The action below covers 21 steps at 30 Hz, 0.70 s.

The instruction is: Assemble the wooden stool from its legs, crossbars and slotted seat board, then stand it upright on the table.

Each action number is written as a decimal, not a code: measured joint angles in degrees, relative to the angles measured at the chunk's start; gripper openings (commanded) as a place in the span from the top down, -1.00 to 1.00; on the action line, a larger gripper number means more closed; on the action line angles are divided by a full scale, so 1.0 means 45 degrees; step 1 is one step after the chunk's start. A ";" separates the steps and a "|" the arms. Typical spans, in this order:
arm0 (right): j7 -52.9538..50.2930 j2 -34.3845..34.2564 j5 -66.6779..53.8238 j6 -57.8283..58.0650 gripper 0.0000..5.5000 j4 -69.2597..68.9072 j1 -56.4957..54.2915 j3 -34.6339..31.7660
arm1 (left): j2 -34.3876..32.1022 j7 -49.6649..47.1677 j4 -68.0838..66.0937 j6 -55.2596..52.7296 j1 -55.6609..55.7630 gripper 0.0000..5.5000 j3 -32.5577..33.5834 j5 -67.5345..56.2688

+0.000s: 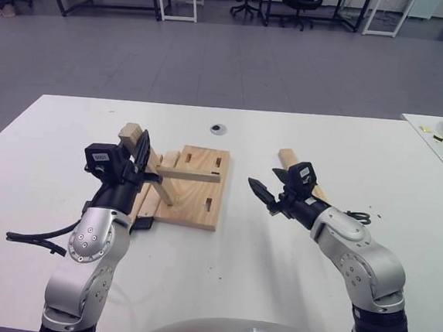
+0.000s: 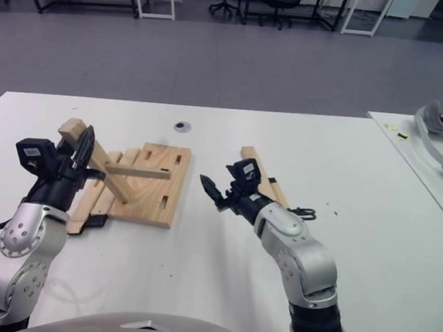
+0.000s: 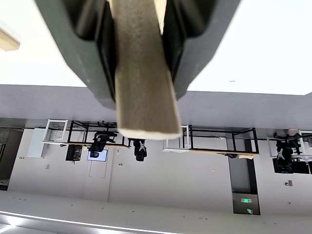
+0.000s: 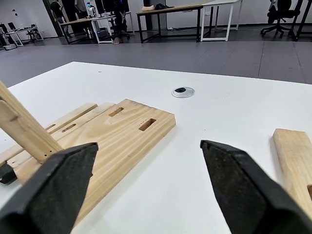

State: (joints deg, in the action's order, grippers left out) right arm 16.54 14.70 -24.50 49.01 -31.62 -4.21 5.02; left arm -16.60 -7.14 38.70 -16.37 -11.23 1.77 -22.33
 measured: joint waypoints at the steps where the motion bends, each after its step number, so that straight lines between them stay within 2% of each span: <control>1: -0.0018 -0.0035 0.0000 -0.0001 -0.43 0.0000 0.0001 0.0000 | -0.0013 0.0141 -0.0203 0.0166 0.0093 0.63 0.0004 0.0000; 7: -0.0232 -0.0225 0.0003 -0.0005 -0.43 0.0000 0.0015 0.0003 | -0.0003 0.0947 -0.1264 0.0203 0.1120 0.63 0.0002 -0.0166; 16: -0.0249 -0.0432 0.0002 -0.0005 -0.43 0.0000 0.0036 0.0012 | 0.0348 0.2980 -0.4657 0.0941 0.3497 0.63 0.0646 -0.1140; 17: -0.0250 -0.0444 0.0001 -0.0006 -0.43 -0.0001 0.0045 0.0012 | 0.0345 0.3202 -0.5280 0.1309 0.3834 0.50 0.0628 -0.1119; 21: -0.0263 -0.0534 0.0005 -0.0018 -0.43 0.0003 0.0103 -0.0006 | 0.0390 0.4018 -0.9096 0.2267 0.5130 0.23 0.0137 -0.0885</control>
State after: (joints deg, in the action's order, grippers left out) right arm 15.36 12.29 -24.47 48.93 -31.60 -3.74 4.99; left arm -14.85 10.93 -2.24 -6.17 11.85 2.39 -26.32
